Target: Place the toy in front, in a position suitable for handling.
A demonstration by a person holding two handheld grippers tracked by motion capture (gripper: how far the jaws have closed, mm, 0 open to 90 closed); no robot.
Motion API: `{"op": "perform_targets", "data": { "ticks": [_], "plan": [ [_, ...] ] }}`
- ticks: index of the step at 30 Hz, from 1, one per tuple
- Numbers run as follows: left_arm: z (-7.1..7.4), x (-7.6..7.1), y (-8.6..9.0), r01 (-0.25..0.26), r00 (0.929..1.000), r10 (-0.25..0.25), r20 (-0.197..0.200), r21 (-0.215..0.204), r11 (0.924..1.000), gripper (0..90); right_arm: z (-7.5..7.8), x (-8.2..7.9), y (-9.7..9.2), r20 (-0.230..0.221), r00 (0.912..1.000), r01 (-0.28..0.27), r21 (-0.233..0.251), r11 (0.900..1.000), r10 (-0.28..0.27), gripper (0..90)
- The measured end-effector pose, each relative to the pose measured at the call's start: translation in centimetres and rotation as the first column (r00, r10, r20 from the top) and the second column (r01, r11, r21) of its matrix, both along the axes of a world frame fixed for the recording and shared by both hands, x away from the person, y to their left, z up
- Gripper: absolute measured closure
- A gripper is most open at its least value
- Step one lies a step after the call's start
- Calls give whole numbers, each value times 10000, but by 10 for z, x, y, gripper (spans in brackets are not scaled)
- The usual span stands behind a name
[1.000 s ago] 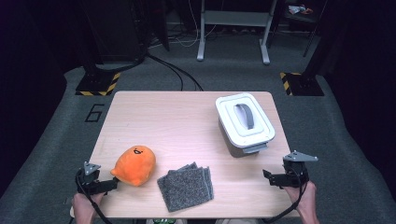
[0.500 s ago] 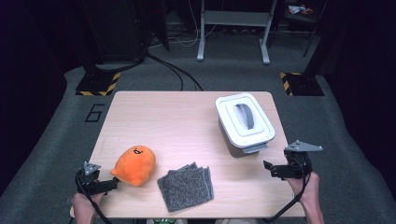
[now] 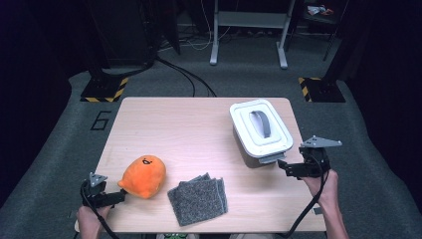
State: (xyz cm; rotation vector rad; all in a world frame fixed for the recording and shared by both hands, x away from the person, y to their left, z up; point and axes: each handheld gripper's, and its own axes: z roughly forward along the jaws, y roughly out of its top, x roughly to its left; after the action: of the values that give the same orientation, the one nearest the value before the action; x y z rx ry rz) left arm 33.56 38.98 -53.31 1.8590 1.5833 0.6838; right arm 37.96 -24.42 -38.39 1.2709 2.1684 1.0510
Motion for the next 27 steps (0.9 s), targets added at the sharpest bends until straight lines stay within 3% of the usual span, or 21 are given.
{"op": "perform_targets", "data": {
  "ticks": [9,27],
  "plan": [
    [0,0,0,5,10000,-5,5,-14,10000,0,12,20,9,-19,9999,-121,-44,9999,121,54],
    [0,0,0,2,10000,-2,4,-17,10000,0,14,64,29,-417,9991,-49,-133,9999,43,80]
  ]
}}
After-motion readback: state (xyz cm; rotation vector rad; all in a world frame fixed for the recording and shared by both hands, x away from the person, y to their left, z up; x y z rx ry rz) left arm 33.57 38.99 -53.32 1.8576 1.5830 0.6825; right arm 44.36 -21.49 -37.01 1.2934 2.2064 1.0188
